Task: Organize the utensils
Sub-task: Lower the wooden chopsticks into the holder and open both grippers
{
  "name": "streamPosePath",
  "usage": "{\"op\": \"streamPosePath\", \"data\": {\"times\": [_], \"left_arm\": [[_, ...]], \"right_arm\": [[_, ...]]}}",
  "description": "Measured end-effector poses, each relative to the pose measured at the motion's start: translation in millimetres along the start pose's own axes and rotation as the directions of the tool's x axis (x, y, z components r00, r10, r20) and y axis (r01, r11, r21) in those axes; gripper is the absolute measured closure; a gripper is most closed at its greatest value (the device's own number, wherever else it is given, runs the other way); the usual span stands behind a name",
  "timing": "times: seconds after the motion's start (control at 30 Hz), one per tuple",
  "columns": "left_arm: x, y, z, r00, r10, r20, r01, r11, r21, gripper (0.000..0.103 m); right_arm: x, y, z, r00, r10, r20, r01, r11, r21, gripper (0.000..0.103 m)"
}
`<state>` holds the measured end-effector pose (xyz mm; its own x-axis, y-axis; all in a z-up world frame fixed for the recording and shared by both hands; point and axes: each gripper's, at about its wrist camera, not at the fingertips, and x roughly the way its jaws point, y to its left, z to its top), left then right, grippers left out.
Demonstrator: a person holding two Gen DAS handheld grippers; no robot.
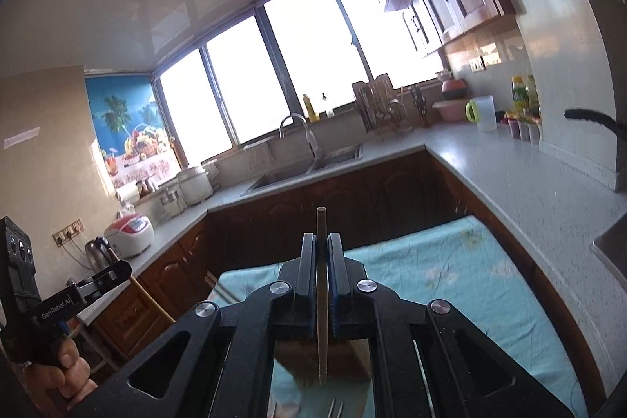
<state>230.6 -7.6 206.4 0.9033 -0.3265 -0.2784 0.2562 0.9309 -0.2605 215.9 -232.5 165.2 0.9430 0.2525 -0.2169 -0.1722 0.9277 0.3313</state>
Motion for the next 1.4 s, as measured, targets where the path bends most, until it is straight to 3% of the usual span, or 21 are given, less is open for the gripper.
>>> {"op": "streamPosePath", "data": {"times": [0.23,0.53,0.87,1.4], "left_arm": [[37.0,-0.7,15.0,0.997,0.06,0.049,-0.061,0.998,0.021,0.099],[80.0,15.8,-31.1,0.995,0.094,-0.017,-0.094,0.995,-0.024,0.099],[98.2,21.9,-66.6,0.988,0.104,-0.112,-0.109,0.993,-0.036,0.099],[100.6,26.0,-65.1,0.982,0.119,-0.15,-0.127,0.991,-0.042,0.098]], "right_arm": [[33.8,5.2,23.4,0.998,-0.037,0.053,0.039,0.999,-0.032,0.098],[61.7,-4.0,-19.0,0.997,-0.065,0.034,0.067,0.997,-0.047,0.097],[83.0,-17.5,-60.7,0.994,-0.079,-0.072,0.078,0.997,-0.012,0.097],[85.9,-27.6,-56.6,0.99,-0.094,-0.101,0.095,0.995,0.007,0.095]]}}
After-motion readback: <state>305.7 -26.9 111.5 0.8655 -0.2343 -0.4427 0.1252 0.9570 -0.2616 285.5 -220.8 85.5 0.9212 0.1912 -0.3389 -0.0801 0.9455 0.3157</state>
